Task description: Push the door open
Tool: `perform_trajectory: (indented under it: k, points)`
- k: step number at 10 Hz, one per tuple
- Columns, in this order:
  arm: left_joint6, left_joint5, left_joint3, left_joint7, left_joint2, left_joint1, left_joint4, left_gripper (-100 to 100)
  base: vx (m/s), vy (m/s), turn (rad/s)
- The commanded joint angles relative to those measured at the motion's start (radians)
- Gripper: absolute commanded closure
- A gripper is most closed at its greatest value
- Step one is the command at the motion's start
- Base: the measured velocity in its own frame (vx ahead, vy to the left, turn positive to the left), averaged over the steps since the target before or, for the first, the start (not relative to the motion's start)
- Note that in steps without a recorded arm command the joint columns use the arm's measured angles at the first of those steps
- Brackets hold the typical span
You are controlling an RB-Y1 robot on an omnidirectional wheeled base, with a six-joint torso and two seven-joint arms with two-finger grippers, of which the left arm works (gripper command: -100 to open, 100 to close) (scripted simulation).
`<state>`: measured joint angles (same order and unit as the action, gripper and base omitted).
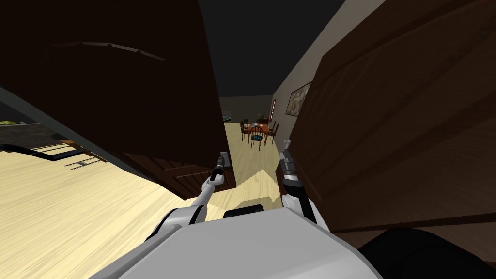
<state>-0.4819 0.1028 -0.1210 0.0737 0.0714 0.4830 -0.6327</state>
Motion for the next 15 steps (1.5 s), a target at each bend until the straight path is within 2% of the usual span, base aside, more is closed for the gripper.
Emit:
perform_trajectory:
  k: [1,2,5,6,9,12,14,15]
  points:
    - [-0.012,0.009,-0.029,0.016,0.022,0.008,0.005,100,0.183,-0.087,0.097]
    - [-0.012,0.009,-0.029,0.016,0.022,0.008,0.013,100,0.104,-0.058,0.017]
    - [-0.011,0.024,-0.078,0.060,0.017,0.008,-0.001,100,0.187,-0.057,0.130]
    - [0.007,0.021,-0.066,0.054,0.007,-0.001,-0.020,-100,-0.027,-0.062,0.032]
    - [0.009,0.021,-0.062,0.051,-0.001,-0.002,-0.020,-100,-0.193,-0.040,0.001]
    - [0.014,0.022,-0.055,0.045,-0.021,-0.003,-0.021,-100,-0.227,-0.063,0.014]
    - [0.005,0.023,-0.056,0.045,-0.018,0.005,-0.004,-100,-0.131,-0.026,-0.001]
    - [0.000,0.024,-0.058,0.046,-0.010,0.000,-0.006,-100,0.105,-0.002,-0.032]
